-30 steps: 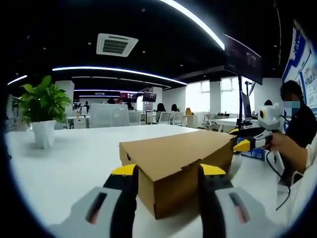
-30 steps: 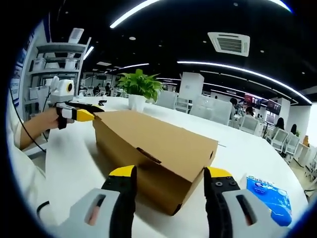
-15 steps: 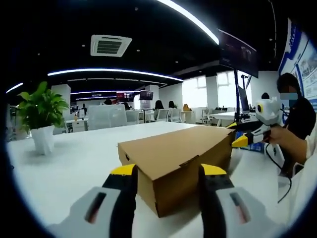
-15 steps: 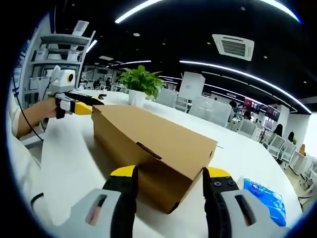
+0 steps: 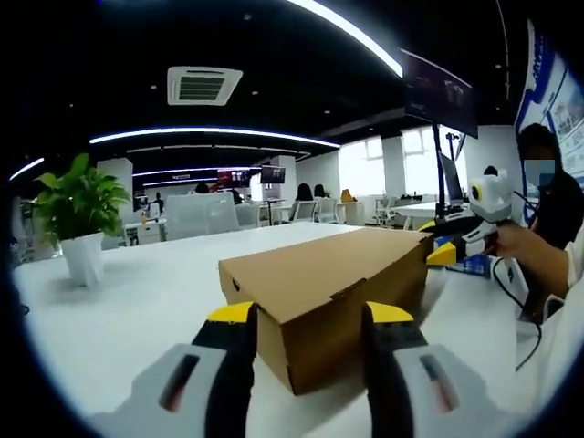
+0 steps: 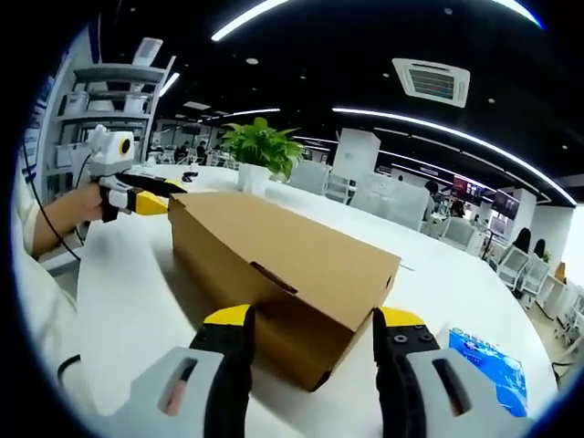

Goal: Operate the shoe box by opening the lid, removing the specified soft item, and placing it in the target area until the item is outside and the box remains undamaged.

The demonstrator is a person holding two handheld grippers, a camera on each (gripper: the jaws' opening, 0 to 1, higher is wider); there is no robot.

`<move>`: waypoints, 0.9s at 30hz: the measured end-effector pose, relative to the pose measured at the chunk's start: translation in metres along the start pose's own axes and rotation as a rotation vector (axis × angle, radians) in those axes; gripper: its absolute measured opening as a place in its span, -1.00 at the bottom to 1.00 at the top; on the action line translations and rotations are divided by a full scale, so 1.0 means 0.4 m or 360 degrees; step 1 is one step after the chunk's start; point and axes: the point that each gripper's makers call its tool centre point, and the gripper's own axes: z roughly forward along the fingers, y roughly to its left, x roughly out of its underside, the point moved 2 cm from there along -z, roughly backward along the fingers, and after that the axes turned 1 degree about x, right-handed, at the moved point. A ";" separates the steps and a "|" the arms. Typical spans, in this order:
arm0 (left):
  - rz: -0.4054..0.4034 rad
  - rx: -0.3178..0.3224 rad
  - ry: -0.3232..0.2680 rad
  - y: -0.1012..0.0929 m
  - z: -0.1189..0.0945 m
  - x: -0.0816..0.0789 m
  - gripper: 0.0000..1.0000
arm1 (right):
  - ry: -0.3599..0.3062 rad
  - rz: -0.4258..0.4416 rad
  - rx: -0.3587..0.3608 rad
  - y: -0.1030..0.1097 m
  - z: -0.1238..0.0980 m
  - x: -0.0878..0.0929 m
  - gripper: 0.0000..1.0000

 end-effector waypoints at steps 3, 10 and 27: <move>0.0005 0.0010 0.0007 -0.003 0.001 -0.001 -0.06 | 0.0006 -0.0002 -0.0002 -0.002 -0.005 0.002 0.07; 0.0029 0.0013 0.0017 -0.006 0.006 -0.001 -0.08 | 0.0011 0.0002 0.0000 -0.008 -0.011 0.004 0.05; 0.0050 0.0025 0.0002 0.003 -0.017 -0.046 0.03 | -0.0184 0.0139 0.0013 -0.048 -0.070 -0.057 0.14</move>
